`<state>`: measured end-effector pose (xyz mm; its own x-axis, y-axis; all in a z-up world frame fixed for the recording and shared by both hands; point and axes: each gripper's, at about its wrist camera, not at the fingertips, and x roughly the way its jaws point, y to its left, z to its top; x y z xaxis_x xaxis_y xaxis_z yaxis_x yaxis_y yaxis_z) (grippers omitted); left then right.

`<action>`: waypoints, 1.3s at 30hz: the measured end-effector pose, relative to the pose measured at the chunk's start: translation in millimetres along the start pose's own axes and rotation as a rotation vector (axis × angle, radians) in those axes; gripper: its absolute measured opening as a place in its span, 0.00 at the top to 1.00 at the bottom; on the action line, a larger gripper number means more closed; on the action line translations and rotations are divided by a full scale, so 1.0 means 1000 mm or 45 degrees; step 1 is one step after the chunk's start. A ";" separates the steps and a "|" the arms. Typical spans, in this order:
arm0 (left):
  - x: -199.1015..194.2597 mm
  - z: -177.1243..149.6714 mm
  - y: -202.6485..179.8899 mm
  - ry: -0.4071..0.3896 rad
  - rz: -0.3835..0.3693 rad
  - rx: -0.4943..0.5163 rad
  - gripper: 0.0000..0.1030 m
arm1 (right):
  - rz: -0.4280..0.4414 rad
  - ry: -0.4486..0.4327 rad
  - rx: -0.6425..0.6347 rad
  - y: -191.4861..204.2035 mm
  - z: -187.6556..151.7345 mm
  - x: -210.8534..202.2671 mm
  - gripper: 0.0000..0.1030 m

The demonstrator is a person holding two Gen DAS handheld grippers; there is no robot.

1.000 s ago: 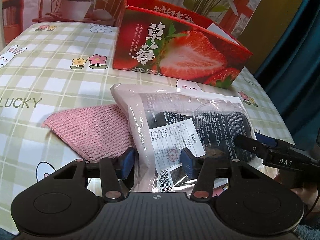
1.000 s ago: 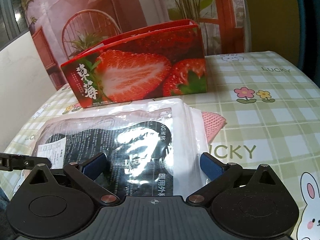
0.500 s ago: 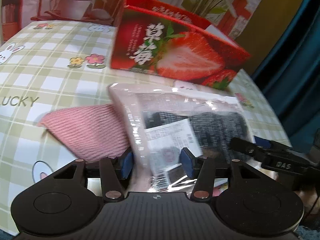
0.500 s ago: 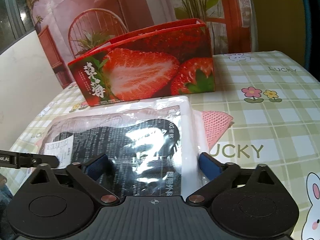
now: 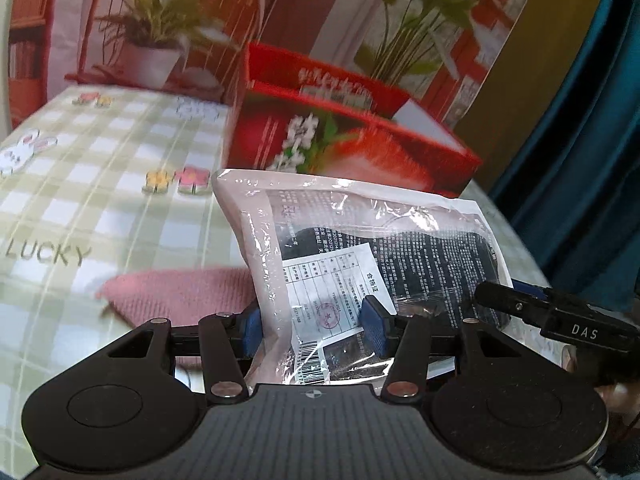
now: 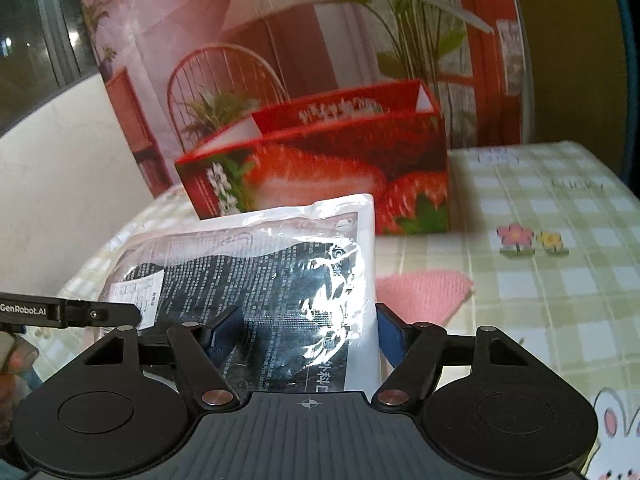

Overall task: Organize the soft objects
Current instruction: 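Lift the packaged item with the left tool and carry it over the box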

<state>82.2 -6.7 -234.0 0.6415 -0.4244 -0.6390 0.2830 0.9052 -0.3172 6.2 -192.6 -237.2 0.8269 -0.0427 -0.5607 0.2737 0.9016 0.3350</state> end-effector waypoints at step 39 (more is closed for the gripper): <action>0.126 0.210 0.000 -0.133 -0.018 0.152 0.49 | -0.109 -0.083 -0.071 -0.049 0.197 0.137 0.36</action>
<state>312.9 -55.7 -167.7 0.7057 -0.4382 -0.5568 0.3712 0.8980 -0.2362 203.1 -327.4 -181.7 0.8324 -0.1465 -0.5344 0.3183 0.9159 0.2446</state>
